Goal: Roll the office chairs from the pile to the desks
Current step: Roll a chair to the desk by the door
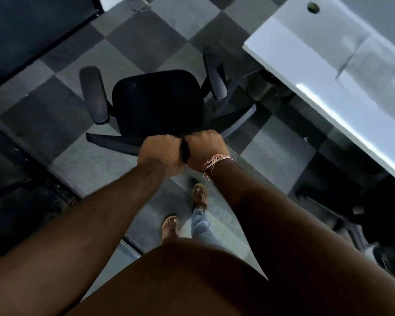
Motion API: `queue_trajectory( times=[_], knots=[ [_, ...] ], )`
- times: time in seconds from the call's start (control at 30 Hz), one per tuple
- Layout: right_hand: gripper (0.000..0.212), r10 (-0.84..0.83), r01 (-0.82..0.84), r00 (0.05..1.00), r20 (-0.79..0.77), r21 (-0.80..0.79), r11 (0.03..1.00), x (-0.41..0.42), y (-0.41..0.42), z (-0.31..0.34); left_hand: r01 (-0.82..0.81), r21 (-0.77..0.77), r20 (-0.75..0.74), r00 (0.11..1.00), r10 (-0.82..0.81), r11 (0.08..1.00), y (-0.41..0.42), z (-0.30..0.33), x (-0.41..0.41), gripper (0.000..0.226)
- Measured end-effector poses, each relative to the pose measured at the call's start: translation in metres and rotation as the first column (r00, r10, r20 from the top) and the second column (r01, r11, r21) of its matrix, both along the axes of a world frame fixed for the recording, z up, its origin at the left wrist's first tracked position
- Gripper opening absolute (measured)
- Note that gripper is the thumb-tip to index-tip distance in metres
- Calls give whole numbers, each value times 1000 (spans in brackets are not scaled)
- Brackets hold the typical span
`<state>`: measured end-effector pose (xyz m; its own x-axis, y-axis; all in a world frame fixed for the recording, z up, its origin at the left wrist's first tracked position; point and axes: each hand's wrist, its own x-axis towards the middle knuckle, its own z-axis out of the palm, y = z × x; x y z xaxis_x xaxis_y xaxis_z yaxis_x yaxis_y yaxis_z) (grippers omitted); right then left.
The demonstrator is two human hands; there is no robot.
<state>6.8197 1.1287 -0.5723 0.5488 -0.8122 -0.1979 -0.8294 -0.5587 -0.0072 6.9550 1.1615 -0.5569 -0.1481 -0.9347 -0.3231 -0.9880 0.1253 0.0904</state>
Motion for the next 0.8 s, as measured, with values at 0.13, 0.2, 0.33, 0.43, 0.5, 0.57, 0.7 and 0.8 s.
queue_trajectory(
  times=[0.13, 0.2, 0.33, 0.43, 0.5, 0.57, 0.7, 0.8],
  knots=[
    [16, -72, 73, 997, -32, 8, 997, -24, 42, 5, 78, 11, -22, 997, -78, 997, 32, 1, -22, 18],
    [16, -98, 98, 994, -48, 12, 995, -35, 59, 6, 114, 10, -18, 993, -114, 993, 46, 0, -32, 18],
    [19, -171, 173, 984, -54, 35, 984, -59, 96, 5, 187, -4, -3, 982, -187, 982, 76, -2, -56, 18],
    [21, -207, 208, 977, -61, 21, 978, -74, 118, 6, 252, -27, 44, 967, -251, 967, 93, -2, -74, 18],
    [20, -228, 229, 972, -64, 5, 973, -85, 131, 6, 313, -28, 50, 949, -311, 949, 100, -5, -84, 19],
    [20, -257, 257, 964, -65, -9, 966, -98, 143, 6, 372, -41, 41, 928, -371, 927, 105, -8, -94, 21],
    [20, -301, 301, 952, -53, -12, 954, -120, 162, 6, 458, -76, 40, 889, -456, 886, 113, -15, -114, 23],
    [21, -358, 357, 933, -35, -23, 934, -141, 175, 4, 522, -84, 46, 853, -520, 849, 116, -19, -134, 26]
  ],
)
